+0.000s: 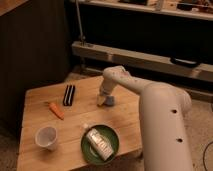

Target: Place the white sponge in the ceramic cup

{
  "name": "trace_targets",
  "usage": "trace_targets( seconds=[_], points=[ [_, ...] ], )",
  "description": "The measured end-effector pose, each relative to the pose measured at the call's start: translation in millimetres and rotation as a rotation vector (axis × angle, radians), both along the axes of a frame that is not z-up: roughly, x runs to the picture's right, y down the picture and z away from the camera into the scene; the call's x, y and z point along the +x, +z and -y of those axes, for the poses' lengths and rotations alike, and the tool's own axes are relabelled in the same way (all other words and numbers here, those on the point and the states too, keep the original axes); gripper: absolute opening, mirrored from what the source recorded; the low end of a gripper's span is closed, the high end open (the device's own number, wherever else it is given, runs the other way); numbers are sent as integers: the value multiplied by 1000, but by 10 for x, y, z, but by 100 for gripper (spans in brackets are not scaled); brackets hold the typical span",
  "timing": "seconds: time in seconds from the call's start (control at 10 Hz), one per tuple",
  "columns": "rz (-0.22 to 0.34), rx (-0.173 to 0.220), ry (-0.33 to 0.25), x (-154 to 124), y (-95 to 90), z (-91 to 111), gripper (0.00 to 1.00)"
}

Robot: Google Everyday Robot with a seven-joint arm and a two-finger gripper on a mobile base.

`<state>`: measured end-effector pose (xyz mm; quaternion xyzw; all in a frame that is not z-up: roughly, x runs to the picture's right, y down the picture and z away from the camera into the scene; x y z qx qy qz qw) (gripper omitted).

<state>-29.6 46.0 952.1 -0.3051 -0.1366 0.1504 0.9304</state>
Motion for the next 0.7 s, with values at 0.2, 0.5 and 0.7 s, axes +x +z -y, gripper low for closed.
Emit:
trace_targets(
  seconds=[0.2, 0.5, 0.7],
  points=[
    [61, 17, 12, -119, -338, 176, 0],
    [204, 14, 26, -421, -1124, 419, 0],
    [347, -20, 34, -679, -1754, 484, 0]
  ],
)
